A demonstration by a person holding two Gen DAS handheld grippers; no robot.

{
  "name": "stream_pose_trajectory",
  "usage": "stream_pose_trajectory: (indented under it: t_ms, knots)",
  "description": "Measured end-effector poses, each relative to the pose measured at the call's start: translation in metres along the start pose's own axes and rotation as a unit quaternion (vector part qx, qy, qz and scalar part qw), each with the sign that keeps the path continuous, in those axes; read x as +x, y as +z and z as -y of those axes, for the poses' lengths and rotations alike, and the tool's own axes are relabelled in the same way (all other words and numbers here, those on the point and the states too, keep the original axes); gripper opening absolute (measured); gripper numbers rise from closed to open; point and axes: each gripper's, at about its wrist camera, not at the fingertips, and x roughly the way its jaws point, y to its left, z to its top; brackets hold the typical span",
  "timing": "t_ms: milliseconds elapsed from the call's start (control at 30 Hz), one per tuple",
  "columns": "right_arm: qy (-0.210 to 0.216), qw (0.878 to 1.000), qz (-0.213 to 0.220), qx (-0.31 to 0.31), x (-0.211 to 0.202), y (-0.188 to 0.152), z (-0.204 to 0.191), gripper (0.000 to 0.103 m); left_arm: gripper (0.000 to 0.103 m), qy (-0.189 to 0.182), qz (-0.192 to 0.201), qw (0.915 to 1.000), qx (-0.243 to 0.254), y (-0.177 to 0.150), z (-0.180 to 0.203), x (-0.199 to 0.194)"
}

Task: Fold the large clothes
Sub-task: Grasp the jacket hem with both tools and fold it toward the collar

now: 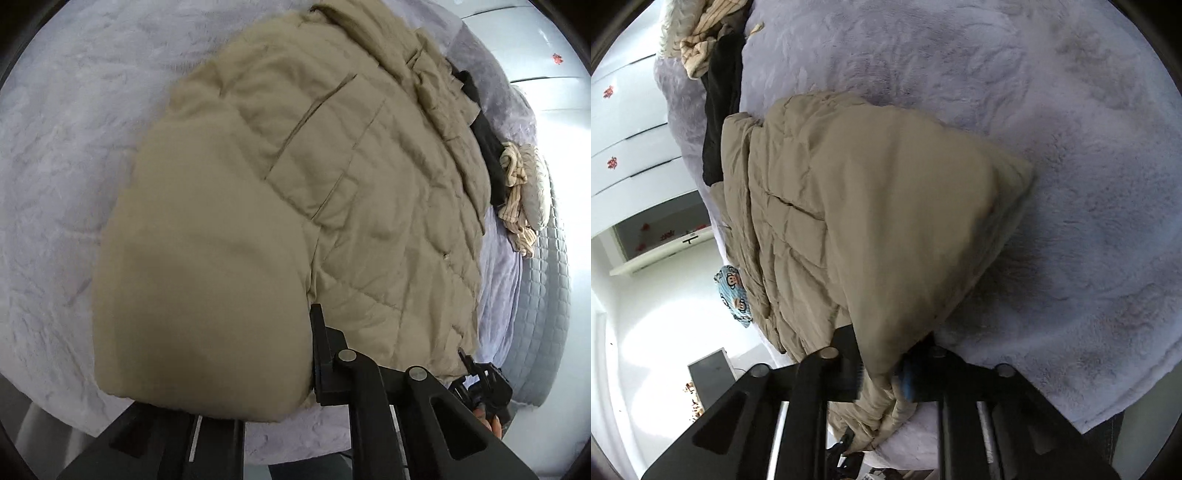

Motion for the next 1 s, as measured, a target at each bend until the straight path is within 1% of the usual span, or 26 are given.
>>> stream_pose_trajectory:
  t_ms: [167,333,400,433,500,567,633,733,767,800,900,1000]
  knots:
    - [0.004,0.999,0.002,-0.047,-0.01,-0.002,-0.024,0.008,0.01,-0.012,0.037,0.9989,0.027,0.006,0.013,-0.034]
    - [0.011,0.996,-0.002,-0.092,-0.018,0.001,-0.062,0.008,0.01,-0.02,0.07,0.996,0.053,0.026,0.037,-0.068]
    - [0.014,0.994,-0.004,-0.109,-0.02,0.004,-0.078,0.008,0.01,-0.024,0.093,0.9936,0.059,0.037,0.05,-0.082]
    - [0.019,0.992,-0.006,-0.122,-0.021,0.007,-0.092,0.008,0.01,-0.025,0.101,0.9927,0.061,0.038,0.056,-0.086]
    - [0.037,0.991,-0.009,-0.132,-0.023,0.012,-0.115,0.008,0.01,-0.029,0.123,0.9897,0.068,0.052,0.075,-0.099]
    - [0.051,0.988,-0.011,-0.147,-0.024,0.018,-0.139,0.008,0.01,-0.031,0.146,0.9852,0.084,0.072,0.097,-0.113]
    - [0.059,0.982,-0.015,-0.179,-0.025,0.025,-0.174,0.007,0.01,-0.03,0.171,0.9797,0.1,0.088,0.119,-0.124]
    - [0.065,0.971,-0.024,-0.228,-0.022,0.042,-0.229,0.007,0.01,-0.023,0.206,0.9712,0.118,0.113,0.151,-0.137]
    - [0.068,0.969,-0.027,-0.237,-0.021,0.044,-0.239,0.007,0.01,-0.019,0.216,0.9684,0.122,0.124,0.162,-0.141]
    - [0.07,0.965,-0.032,-0.249,-0.018,0.052,-0.257,0.007,0.01,-0.011,0.223,0.9667,0.125,0.134,0.172,-0.143]
    - [0.07,0.957,-0.047,-0.276,-0.006,0.07,-0.293,0.007,0.01,0.017,0.231,0.9635,0.133,0.164,0.2,-0.143]
    - [0.056,0.95,-0.061,-0.301,0.016,0.094,-0.333,0.007,0.01,0.05,0.239,0.9591,0.143,0.197,0.223,-0.135]
